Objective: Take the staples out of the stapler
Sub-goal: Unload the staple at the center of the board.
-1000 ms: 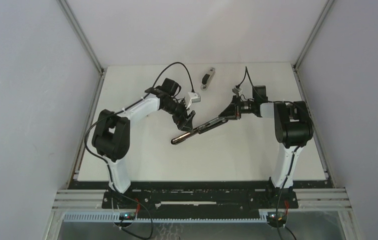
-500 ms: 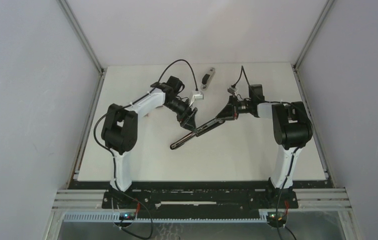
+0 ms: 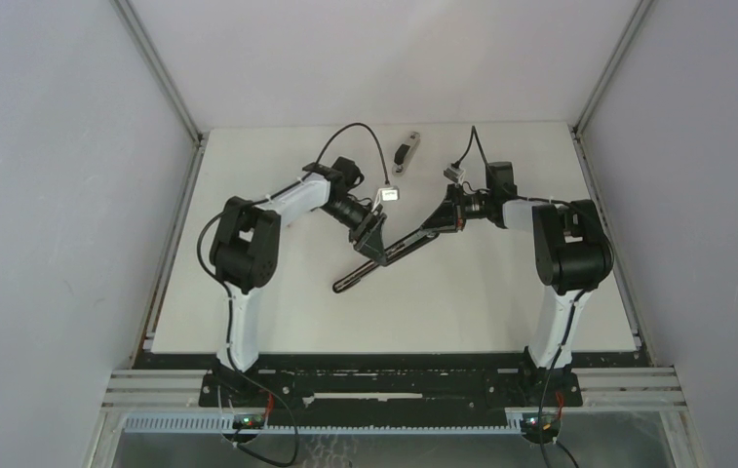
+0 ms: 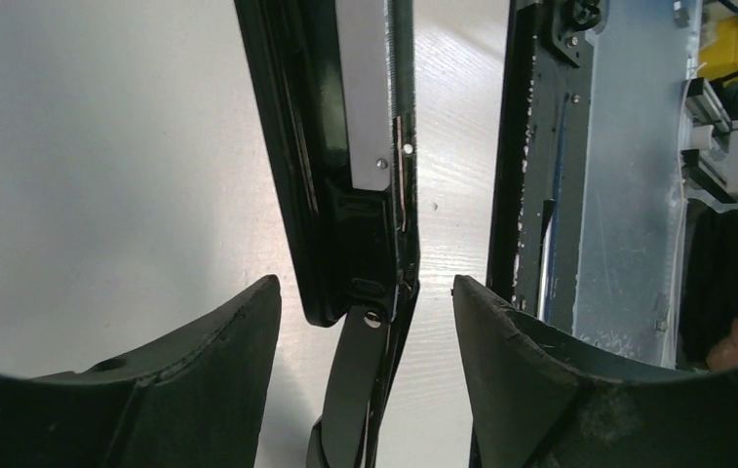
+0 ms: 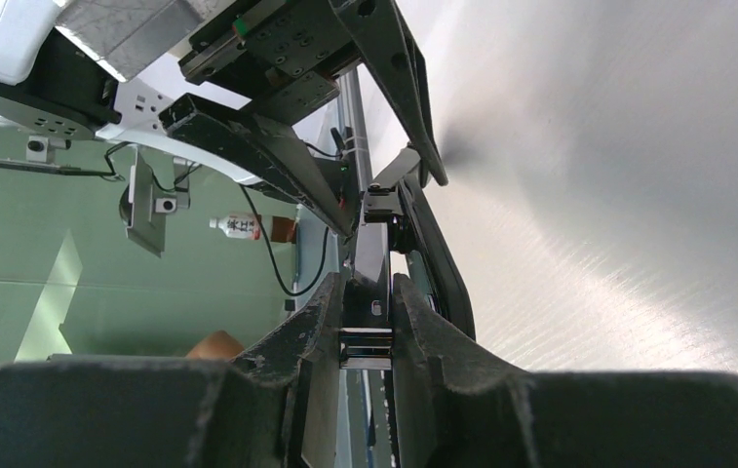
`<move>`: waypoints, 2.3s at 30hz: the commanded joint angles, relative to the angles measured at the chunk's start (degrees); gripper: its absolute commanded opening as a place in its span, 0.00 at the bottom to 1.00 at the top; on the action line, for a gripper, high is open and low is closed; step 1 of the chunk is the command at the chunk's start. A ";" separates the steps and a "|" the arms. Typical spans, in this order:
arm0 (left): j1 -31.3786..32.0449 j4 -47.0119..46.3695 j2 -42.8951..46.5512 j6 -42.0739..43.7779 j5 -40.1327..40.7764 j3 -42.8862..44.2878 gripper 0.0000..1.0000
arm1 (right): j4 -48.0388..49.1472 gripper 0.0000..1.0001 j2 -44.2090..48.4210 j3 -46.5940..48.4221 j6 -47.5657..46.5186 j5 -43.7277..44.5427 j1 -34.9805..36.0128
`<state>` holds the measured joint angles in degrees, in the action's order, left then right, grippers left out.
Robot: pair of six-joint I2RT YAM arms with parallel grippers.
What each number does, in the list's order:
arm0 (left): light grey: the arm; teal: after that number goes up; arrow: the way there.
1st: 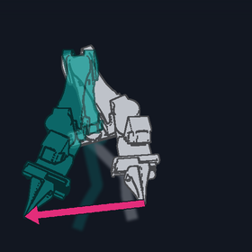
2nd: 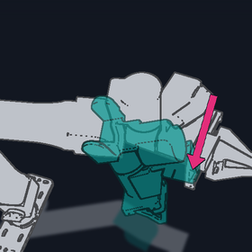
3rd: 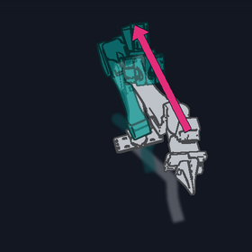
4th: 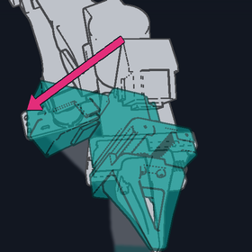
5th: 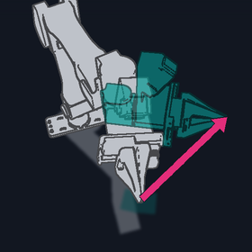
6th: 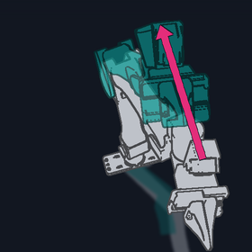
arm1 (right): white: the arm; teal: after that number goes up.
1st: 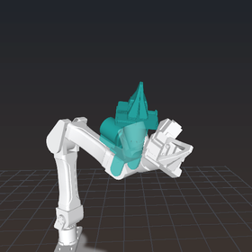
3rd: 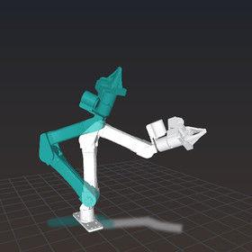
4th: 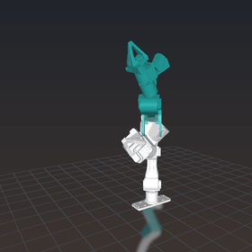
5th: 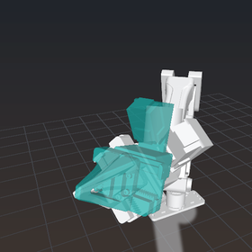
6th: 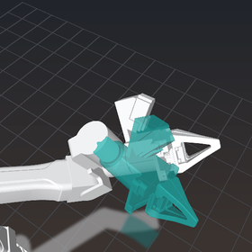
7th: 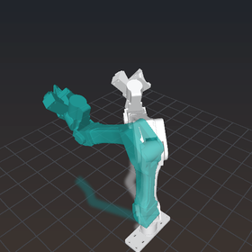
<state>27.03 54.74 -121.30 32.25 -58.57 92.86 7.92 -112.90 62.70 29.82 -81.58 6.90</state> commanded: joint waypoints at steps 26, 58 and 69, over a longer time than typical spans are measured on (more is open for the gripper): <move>2.24 0.61 -2.55 -0.59 -7.54 2.85 0.68 | 0.34 0.04 3.98 1.46 -0.13 -4.72 0.31; 2.76 9.07 -5.54 6.25 -10.08 5.84 0.62 | 0.29 0.05 3.38 1.46 -0.21 -4.28 0.24; 2.94 8.18 -5.53 4.65 -10.12 6.19 0.47 | 0.26 0.05 3.48 1.46 -0.34 -4.29 0.31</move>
<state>29.36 63.59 -127.39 38.13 -66.00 95.90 7.79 -112.88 62.70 29.56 -83.05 6.90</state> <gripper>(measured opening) 0.508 0.208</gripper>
